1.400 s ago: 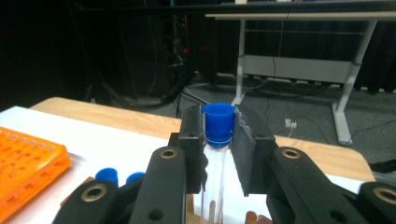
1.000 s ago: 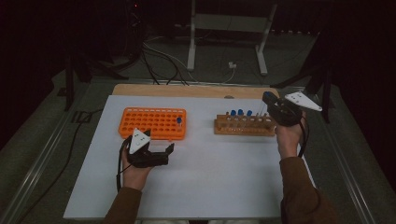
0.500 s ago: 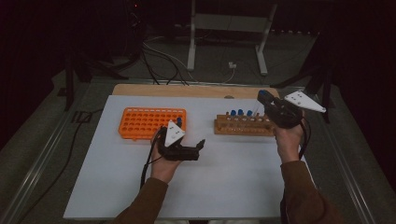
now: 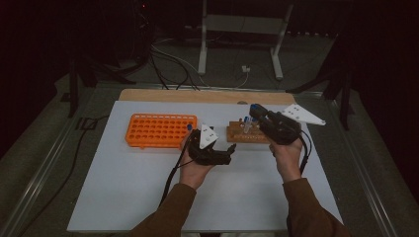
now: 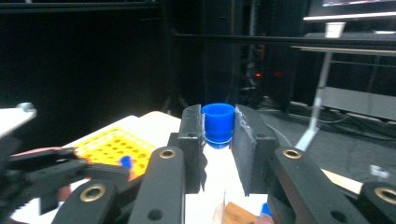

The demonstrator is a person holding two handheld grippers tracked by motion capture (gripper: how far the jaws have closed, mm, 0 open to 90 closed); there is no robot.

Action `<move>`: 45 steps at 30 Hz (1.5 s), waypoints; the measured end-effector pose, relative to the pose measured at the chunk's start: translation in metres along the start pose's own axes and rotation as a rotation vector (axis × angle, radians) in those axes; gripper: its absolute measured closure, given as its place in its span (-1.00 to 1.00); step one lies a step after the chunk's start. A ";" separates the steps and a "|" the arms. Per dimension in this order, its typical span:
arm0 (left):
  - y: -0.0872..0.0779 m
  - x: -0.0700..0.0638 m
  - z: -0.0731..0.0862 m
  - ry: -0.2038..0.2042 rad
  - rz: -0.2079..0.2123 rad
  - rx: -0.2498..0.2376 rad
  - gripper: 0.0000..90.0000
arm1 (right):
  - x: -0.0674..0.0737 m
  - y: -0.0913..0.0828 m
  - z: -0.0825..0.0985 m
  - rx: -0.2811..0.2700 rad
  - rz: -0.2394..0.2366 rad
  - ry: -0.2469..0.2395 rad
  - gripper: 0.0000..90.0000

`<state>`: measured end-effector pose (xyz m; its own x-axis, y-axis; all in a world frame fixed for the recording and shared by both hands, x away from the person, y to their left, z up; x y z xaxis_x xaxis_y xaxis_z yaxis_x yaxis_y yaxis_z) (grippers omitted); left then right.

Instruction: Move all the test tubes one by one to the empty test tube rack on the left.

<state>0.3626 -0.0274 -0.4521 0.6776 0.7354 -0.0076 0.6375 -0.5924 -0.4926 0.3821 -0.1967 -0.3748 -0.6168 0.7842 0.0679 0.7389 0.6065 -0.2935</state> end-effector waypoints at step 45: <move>-0.002 0.005 -0.009 0.002 0.009 -0.099 0.74 | 0.053 0.027 0.014 -0.007 -0.170 0.017 0.69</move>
<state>0.3677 -0.0257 -0.4428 0.6840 0.7294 -0.0101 0.6645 -0.6287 -0.4040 0.3656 -0.1405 -0.3929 -0.7283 0.6725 0.1317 0.6264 0.7313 -0.2700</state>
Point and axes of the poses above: each handheld gripper's, and its own axes: y roughly forward along the jaws, z roughly out of its underside, x roughly to its left, the point moved 5 cm from there along y, roughly forward along the jaws, and after that the axes turned 8 degrees about x, right-handed, at the moved point
